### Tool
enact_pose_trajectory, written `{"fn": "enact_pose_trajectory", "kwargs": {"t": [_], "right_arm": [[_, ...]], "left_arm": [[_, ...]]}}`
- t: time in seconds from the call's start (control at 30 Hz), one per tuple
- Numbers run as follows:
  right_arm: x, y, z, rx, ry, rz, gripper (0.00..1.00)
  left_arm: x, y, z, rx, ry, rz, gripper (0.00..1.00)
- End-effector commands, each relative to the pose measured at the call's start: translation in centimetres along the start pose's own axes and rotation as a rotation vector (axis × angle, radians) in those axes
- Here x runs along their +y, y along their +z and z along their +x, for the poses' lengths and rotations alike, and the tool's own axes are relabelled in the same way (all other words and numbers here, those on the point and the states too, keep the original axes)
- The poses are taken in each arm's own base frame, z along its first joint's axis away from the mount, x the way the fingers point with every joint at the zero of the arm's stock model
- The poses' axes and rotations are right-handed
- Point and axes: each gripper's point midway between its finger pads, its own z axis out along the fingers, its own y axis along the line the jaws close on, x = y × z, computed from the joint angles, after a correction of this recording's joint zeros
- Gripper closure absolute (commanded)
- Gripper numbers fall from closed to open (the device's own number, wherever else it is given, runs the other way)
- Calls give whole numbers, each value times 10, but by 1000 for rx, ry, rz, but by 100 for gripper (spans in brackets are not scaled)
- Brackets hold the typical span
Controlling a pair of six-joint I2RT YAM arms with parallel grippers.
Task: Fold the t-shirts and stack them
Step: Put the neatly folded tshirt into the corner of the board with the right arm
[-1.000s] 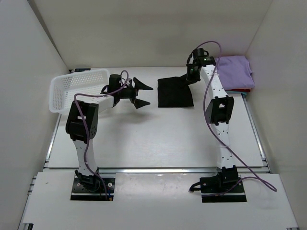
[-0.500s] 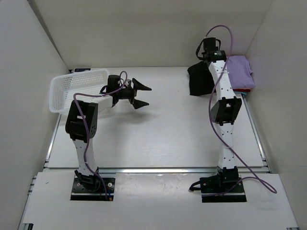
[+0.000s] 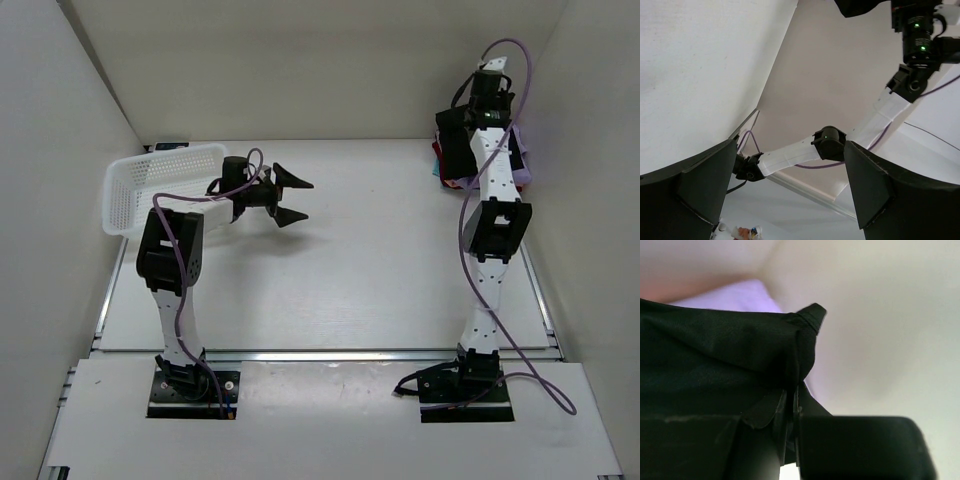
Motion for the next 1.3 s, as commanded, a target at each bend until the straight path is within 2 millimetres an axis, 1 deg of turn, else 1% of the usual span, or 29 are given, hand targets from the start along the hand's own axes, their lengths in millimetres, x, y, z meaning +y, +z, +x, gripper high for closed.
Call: {"fn": "enact_pose_trajectory", "kwargs": {"t": [0.0,0.07,0.17,0.23,0.27,0.3,0.37,0.4,0.47,0.5,0.6,0.63,0.67,0.7,0.73,0.77,0.8,0.83,0.87,0.9,0.93,1.0,1.03,1.07,1.13,1.17,1.2,1.23,1.27], "right_arm": [[-65,11,-34,-137,142,161,100],[-76,28,-22,-125,135,205,100],[-78,51,-18,-166,145,212,97],[-83,53,-35,-236,164,207,60],[-88,54,-36,-247,165,227,47],[-94,49,-53,-303,189,238,32],[-101,33,-83,-392,229,198,19],[-100,30,-85,-393,232,189,17],[-110,2,-106,-412,221,192,14],[-104,-5,-107,-399,198,190,14],[-117,-55,-128,-382,167,178,14],[-102,-67,-127,-354,137,138,13],[-107,-80,-123,-313,123,138,13],[-93,-92,-125,-307,105,95,13],[-100,-118,-127,-289,97,75,13],[-99,-125,-117,-240,72,65,13],[-101,-151,-118,-230,94,36,14],[-93,-161,-117,-222,106,7,14],[-105,-181,-114,-208,121,3,14],[-120,-211,-114,-209,137,0,15],[-102,-220,-106,-183,101,-36,15],[-105,-263,-75,-123,22,-48,15],[-97,-285,-54,-107,-26,-71,14],[-79,-304,-43,-117,-60,-116,14],[-69,-334,14,-145,-70,-178,13],[-78,-356,15,-215,26,-228,14],[-52,-354,42,-190,21,-312,14],[-43,-360,57,-207,85,-409,12],[-52,-352,67,-196,124,-402,11]], "left_arm": [[-14,-15,1,-6,46,25,1],[-15,-18,3,-7,51,24,1],[-14,-20,1,-14,56,21,2],[-14,-22,2,-17,62,33,2],[-19,-24,2,-20,76,54,2],[-22,-27,3,-15,91,71,2],[-27,-30,3,-25,94,96,2],[-30,-33,2,-30,101,105,2],[-35,-35,6,-26,126,106,1],[-37,-38,8,-25,132,102,1],[-53,-46,18,-21,212,136,1],[-59,-48,20,-25,233,146,2],[-67,-53,22,-33,269,155,1],[-65,-54,26,-27,286,142,2],[-70,-59,30,-18,301,139,1],[-68,-59,32,-22,306,130,1],[-71,-67,34,-35,323,125,1],[-69,-77,35,-47,324,120,2],[-63,-81,34,-61,316,112,1],[-71,-91,36,-84,354,123,1],[-72,-97,39,-95,403,116,1],[-76,-109,39,-136,418,60,1],[-82,-116,41,-159,465,58,2],[-82,-124,37,-180,459,55,1],[-81,-132,45,-195,473,57,2],[-84,-136,50,-201,486,61,2],[-80,-139,52,-204,474,53,2],[-76,-142,54,-220,479,34,1],[-77,-146,59,-227,512,25,1]]}}
